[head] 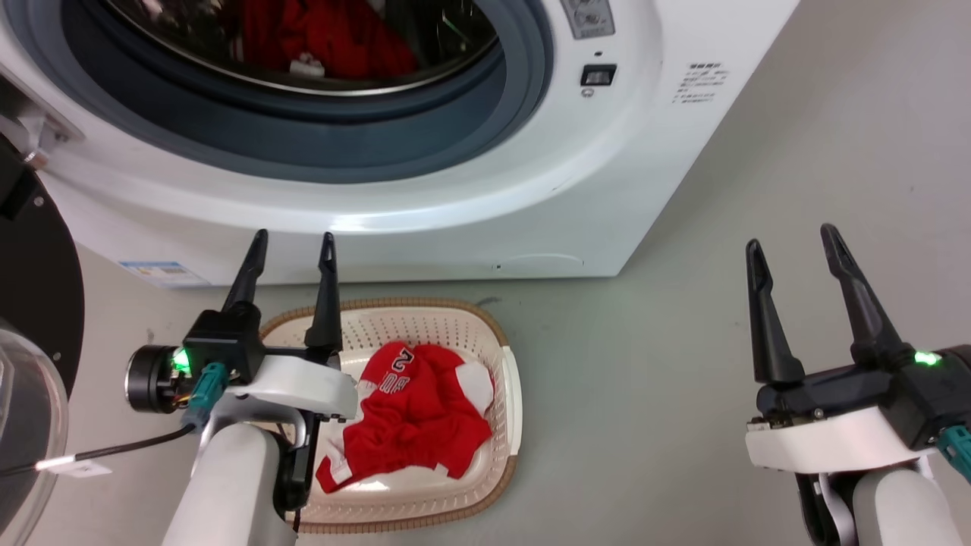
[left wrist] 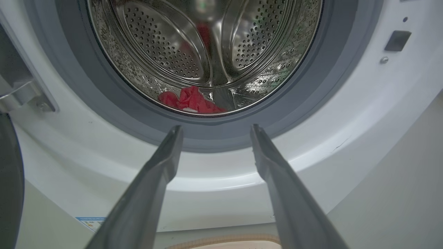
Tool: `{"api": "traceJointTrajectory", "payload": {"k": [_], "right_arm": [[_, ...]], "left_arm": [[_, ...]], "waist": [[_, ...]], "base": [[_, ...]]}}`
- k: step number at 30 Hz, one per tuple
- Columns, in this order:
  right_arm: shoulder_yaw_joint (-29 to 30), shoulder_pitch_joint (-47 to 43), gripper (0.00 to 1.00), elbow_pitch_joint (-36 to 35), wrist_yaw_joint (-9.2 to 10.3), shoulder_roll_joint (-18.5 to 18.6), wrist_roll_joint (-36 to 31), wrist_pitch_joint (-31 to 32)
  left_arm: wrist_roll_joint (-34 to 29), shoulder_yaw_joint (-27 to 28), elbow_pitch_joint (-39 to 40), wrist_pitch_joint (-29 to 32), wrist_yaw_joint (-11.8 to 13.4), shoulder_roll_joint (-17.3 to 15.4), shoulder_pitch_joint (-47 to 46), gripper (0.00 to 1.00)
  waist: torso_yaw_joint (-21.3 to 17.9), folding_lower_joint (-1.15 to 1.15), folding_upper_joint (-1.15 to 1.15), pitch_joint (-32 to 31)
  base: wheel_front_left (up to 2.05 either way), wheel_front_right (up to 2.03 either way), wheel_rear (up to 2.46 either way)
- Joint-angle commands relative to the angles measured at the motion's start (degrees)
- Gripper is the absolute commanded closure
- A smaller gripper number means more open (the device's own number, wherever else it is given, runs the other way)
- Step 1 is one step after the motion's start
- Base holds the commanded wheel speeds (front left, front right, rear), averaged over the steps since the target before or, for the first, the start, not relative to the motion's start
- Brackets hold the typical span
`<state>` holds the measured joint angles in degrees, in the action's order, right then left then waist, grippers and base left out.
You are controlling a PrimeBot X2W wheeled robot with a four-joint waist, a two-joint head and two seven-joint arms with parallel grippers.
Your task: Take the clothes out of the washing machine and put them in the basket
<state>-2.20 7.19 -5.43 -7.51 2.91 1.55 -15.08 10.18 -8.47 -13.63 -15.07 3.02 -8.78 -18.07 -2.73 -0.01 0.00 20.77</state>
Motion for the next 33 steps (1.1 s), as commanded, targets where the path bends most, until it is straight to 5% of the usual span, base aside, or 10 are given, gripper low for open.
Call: {"api": "traceJointTrajectory", "payload": {"k": [1, 12, 21, 33], "right_arm": [[-0.06, -0.86, 0.0, 0.2, 0.04, -0.04, 0.29, -0.14], [-1.04, -0.56, 0.0, -0.18, 0.04, -0.05, 0.78, -0.14], [-1.82, 2.81, 0.0, -1.38, 0.04, -0.04, 0.79, -0.14], [-3.32, 8.57, 0.0, -3.74, 0.04, -0.04, 2.34, -0.14]], "left_arm": [[-0.47, 0.77, 0.69, -0.15, -0.38, 0.31, 0.82, 0.0], [-3.5, 8.14, -0.71, -0.15, -4.42, 0.15, -7.03, 0.0], [-5.84, 7.44, -20.76, 0.33, -5.96, -3.56, -25.88, 0.0], [-6.99, 5.64, -41.39, 8.2, -8.06, -9.87, -52.54, 0.0]], "waist": [[-0.31, 0.01, 0.0, -1.82], [-1.36, 0.01, 0.0, -2.35], [-4.28, 0.01, 0.0, 4.51], [-8.2, 0.01, 0.0, 16.94]], "base": [[0.0, 0.0, 0.0], [0.0, 0.0, 0.0], [0.0, 0.0, 0.0], [0.0, 0.0, 0.0]]}}
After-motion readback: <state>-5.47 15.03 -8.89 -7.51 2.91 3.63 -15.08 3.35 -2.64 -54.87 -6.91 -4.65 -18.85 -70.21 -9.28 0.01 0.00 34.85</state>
